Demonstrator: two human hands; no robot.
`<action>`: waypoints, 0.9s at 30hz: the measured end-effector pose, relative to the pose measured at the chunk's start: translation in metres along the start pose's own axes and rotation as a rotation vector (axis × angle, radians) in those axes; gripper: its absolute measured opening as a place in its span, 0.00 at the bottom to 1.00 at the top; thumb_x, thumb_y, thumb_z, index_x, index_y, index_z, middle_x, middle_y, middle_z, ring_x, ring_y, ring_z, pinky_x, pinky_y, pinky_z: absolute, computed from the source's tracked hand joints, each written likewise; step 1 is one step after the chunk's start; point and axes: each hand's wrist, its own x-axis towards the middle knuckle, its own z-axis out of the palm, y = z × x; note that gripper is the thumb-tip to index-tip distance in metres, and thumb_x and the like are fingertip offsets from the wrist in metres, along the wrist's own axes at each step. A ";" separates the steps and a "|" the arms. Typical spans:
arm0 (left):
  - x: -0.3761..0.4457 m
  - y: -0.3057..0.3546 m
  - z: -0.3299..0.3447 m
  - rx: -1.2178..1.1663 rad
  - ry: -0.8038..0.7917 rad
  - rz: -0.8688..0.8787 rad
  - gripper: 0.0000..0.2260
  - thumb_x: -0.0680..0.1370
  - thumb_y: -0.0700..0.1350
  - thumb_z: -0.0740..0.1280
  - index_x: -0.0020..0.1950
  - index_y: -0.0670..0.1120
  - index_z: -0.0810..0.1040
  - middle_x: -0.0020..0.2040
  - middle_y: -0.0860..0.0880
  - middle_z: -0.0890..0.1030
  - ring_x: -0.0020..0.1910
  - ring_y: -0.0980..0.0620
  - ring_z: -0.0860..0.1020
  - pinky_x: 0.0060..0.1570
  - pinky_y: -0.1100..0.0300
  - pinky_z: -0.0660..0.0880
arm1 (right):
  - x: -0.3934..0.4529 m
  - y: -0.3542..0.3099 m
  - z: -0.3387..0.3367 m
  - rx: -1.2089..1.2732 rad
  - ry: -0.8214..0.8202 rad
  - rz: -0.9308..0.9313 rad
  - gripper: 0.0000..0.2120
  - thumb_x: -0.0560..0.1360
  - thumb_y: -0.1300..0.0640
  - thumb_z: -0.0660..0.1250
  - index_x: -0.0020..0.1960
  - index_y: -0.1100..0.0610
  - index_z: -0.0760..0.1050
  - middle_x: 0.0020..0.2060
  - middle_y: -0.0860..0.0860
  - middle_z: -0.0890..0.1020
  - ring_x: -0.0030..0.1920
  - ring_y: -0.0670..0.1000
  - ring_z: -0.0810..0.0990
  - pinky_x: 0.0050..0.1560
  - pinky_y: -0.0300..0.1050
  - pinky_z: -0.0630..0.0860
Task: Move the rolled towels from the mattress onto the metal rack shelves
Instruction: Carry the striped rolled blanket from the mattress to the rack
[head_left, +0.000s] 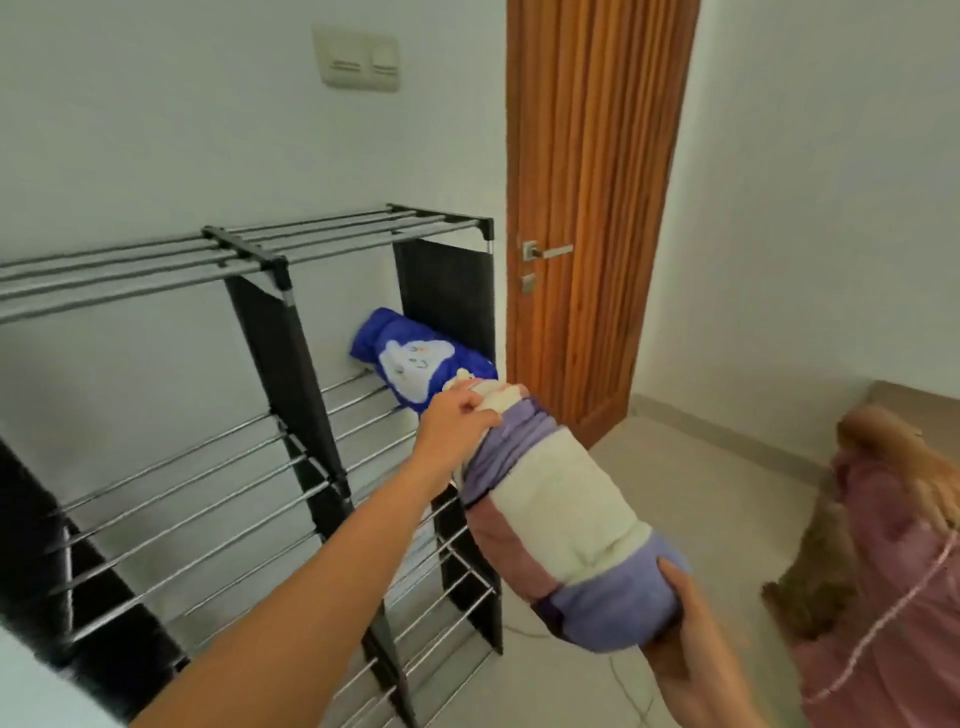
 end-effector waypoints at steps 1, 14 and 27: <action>0.011 0.001 -0.016 0.002 0.070 -0.006 0.14 0.71 0.39 0.67 0.29 0.47 0.66 0.37 0.49 0.74 0.37 0.52 0.70 0.36 0.60 0.67 | -0.017 -0.010 0.007 0.021 -0.457 0.018 0.15 0.72 0.50 0.68 0.50 0.62 0.81 0.31 0.53 0.85 0.30 0.55 0.84 0.37 0.48 0.81; 0.129 0.009 -0.104 0.309 0.614 -0.080 0.18 0.76 0.37 0.60 0.66 0.43 0.73 0.63 0.41 0.78 0.61 0.42 0.76 0.59 0.57 0.72 | -0.050 0.013 0.182 -0.389 -1.340 0.093 0.18 0.76 0.53 0.65 0.64 0.58 0.74 0.49 0.55 0.83 0.41 0.50 0.81 0.42 0.45 0.75; 0.185 -0.050 -0.109 0.499 0.348 -0.450 0.24 0.76 0.47 0.65 0.71 0.44 0.65 0.70 0.39 0.68 0.68 0.39 0.68 0.66 0.48 0.69 | -0.075 0.034 0.243 -0.422 -1.421 0.100 0.14 0.76 0.58 0.67 0.61 0.52 0.74 0.53 0.55 0.82 0.52 0.54 0.80 0.47 0.47 0.77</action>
